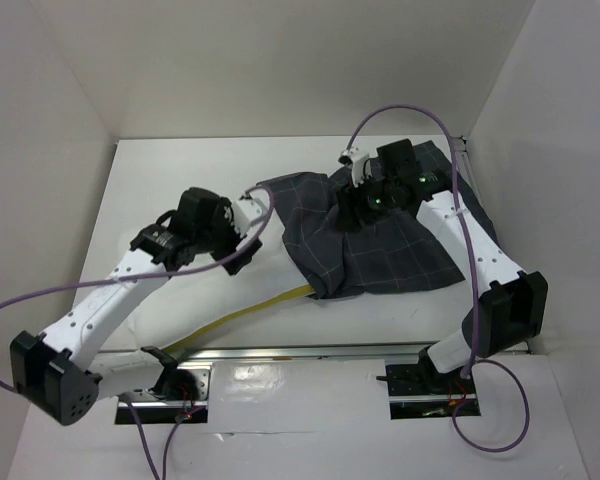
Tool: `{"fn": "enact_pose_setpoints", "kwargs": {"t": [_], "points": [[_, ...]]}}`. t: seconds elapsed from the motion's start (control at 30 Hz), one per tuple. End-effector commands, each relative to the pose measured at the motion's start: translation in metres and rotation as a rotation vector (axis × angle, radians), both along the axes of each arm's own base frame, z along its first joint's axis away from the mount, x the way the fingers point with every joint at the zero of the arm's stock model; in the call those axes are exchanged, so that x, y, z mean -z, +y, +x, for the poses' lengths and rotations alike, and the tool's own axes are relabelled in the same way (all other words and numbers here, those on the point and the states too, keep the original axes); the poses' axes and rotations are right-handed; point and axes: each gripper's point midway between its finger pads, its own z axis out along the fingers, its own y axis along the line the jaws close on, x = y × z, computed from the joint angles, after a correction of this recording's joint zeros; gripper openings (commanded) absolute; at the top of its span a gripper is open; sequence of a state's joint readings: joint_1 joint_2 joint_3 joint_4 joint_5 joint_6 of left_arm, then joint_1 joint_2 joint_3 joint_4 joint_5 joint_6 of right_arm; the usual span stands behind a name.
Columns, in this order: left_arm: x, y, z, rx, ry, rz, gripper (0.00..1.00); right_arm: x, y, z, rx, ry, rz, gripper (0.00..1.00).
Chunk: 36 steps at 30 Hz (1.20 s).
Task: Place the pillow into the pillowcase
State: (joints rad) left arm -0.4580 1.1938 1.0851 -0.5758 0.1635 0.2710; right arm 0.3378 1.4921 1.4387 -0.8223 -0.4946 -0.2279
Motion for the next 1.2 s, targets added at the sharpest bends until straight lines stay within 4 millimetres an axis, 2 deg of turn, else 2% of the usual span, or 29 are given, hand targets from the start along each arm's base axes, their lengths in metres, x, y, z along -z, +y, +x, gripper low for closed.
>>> {"fn": "enact_pose_setpoints", "kwargs": {"t": [0.0,0.07,0.1,0.13,0.17,0.33,0.4,0.5,0.7,0.77,1.03,1.13,1.17], "points": [[0.007,0.034,-0.029,0.18,-0.122,0.232,0.99,0.0,0.004,-0.013,-0.055,-0.055,0.02,0.67],[0.006,0.032,-0.042,0.253,-0.165,0.249,1.0,0.006,-0.001,-0.016,-0.041,-0.058,0.003,0.67],[0.013,0.034,-0.05,0.282,-0.159,0.255,1.0,0.012,-0.003,-0.021,-0.041,-0.045,-0.001,0.67],[0.01,0.037,-0.056,0.315,-0.195,0.266,1.0,0.016,-0.006,-0.021,-0.03,-0.04,-0.017,0.67],[0.02,0.038,-0.064,0.343,-0.173,0.273,1.0,0.012,-0.002,-0.022,-0.033,-0.051,-0.007,0.67],[0.05,0.042,-0.095,0.447,-0.087,0.273,1.0,0.024,-0.005,-0.024,-0.012,-0.013,-0.021,0.67],[0.066,0.043,-0.116,0.492,-0.031,0.255,1.0,0.029,-0.005,-0.026,-0.006,0.004,-0.022,0.67],[0.08,0.045,-0.129,0.551,-0.013,0.257,1.0,0.03,-0.006,-0.028,-0.006,0.013,-0.025,0.67],[0.092,0.038,-0.145,0.613,0.075,0.215,1.0,0.035,-0.008,-0.028,0.0,0.029,-0.04,0.67],[0.097,0.035,-0.139,0.612,0.066,0.213,1.0,0.038,-0.008,-0.028,0.0,0.037,-0.043,0.67],[0.119,0.043,-0.071,0.402,-0.072,0.334,1.0,0.041,-0.001,-0.019,-0.011,0.059,-0.036,0.67],[0.121,0.037,-0.049,0.356,-0.162,0.366,1.0,0.045,-0.001,-0.018,-0.011,0.077,-0.042,0.67],[0.128,0.043,-0.047,0.345,-0.171,0.41,1.0,0.042,0.0,-0.016,-0.011,0.068,-0.039,0.67]]}}
